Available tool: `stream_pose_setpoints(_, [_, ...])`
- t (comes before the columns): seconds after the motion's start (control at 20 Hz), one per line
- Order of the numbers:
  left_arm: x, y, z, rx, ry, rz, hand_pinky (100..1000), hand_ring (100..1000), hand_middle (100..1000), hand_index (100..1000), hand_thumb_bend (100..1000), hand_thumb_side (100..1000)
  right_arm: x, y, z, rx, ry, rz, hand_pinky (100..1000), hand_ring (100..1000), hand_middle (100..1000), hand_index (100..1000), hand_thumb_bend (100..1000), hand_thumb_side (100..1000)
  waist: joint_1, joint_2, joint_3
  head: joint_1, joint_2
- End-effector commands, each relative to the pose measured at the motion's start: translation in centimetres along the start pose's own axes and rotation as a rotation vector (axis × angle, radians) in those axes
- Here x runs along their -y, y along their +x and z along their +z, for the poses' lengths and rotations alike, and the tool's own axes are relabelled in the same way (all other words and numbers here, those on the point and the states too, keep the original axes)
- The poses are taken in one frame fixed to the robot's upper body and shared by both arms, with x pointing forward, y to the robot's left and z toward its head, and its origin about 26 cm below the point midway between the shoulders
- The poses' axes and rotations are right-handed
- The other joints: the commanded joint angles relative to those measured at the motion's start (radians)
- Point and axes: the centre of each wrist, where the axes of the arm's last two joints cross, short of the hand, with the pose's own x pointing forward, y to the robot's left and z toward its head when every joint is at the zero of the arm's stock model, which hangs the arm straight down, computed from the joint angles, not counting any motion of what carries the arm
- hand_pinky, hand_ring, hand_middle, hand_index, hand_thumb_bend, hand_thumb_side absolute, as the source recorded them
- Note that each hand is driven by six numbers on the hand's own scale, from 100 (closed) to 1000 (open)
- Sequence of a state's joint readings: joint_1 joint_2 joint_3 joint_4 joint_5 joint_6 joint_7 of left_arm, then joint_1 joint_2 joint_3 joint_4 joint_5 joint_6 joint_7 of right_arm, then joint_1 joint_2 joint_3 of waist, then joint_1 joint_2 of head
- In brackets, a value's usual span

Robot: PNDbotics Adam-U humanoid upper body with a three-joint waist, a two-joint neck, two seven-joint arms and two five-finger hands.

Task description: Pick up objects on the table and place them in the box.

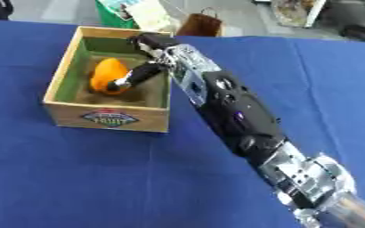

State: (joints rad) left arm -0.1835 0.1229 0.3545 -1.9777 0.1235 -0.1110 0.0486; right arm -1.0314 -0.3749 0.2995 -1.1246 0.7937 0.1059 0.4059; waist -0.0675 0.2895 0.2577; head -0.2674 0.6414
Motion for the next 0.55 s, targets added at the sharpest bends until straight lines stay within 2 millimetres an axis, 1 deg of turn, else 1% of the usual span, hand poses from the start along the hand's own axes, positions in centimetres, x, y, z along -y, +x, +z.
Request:
stream_pose_setpoints(0.05, [-0.3,0.8,-0.4,0.032,0.004,-0.017,471,352,459,536,100,790,4.1,0.0,2.5,0.046,-0.132,-0.011,842,945,784,988,626,732,0.005,-0.023,-0.005,0.006,0.007])
stream_pose_setpoints(0.1, [-0.4,0.8,-0.4,0.032,0.007,-0.019,471,352,459,536,100,790,5.0,0.2,3.6,0.062,-0.176,-0.018,824,926,767,989,578,760,0.004,-0.023,-0.007,0.008,0.007])
stream_pose_setpoints(0.15, [-0.4,0.8,-0.4,0.031,0.011,-0.022,471,352,459,536,100,790,5.9,0.4,4.8,0.078,-0.222,-0.026,824,926,767,989,578,760,0.003,-0.023,-0.010,0.011,0.008])
stream_pose_setpoints(0.2, [-0.5,0.8,-0.4,0.030,0.015,-0.025,471,352,459,536,100,790,6.9,0.7,6.2,0.091,-0.270,-0.031,817,912,758,983,495,804,0.003,-0.023,-0.013,0.013,0.009])
stream_pose_setpoints(0.25, [-0.6,0.8,-0.4,0.031,0.018,-0.027,471,352,459,536,100,790,7.6,0.9,7.7,0.103,-0.314,-0.034,817,912,758,983,495,804,0.002,-0.022,-0.015,0.015,0.010])
stream_pose_setpoints(0.3, [-0.6,0.8,-0.4,0.032,0.021,-0.030,471,353,459,536,100,790,8.4,1.2,9.3,0.112,-0.365,-0.039,818,909,750,977,311,920,0.001,-0.021,-0.020,0.019,0.009])
stream_pose_setpoints(0.35, [-0.7,0.9,-0.4,0.032,0.025,-0.033,471,353,459,536,100,790,9.1,1.6,11.1,0.125,-0.421,-0.054,821,910,747,982,208,948,0.001,-0.021,-0.025,0.022,0.009])
stream_pose_setpoints(0.4, [-0.7,0.9,-0.4,0.032,0.029,-0.035,471,353,459,536,100,790,9.6,2.0,12.8,0.139,-0.475,-0.079,817,907,741,986,135,967,0.001,-0.020,-0.030,0.025,0.008])
stream_pose_setpoints(0.45, [-0.8,0.9,-0.4,0.032,0.031,-0.037,472,353,459,535,100,790,10.0,2.4,14.4,0.156,-0.531,-0.110,812,900,735,986,100,993,0.001,-0.019,-0.034,0.029,0.006])
stream_pose_setpoints(0.5, [-0.8,0.9,-0.4,0.033,0.033,-0.039,472,353,459,535,100,790,10.3,2.7,15.8,0.159,-0.587,-0.134,810,896,731,986,100,1000,0.001,-0.018,-0.038,0.031,0.005])
stream_pose_setpoints(0.55, [-0.8,0.9,-0.4,0.033,0.034,-0.040,472,353,459,535,100,790,10.3,2.8,16.8,0.172,-0.631,-0.170,809,896,730,986,100,1000,0.002,-0.018,-0.040,0.033,0.005])
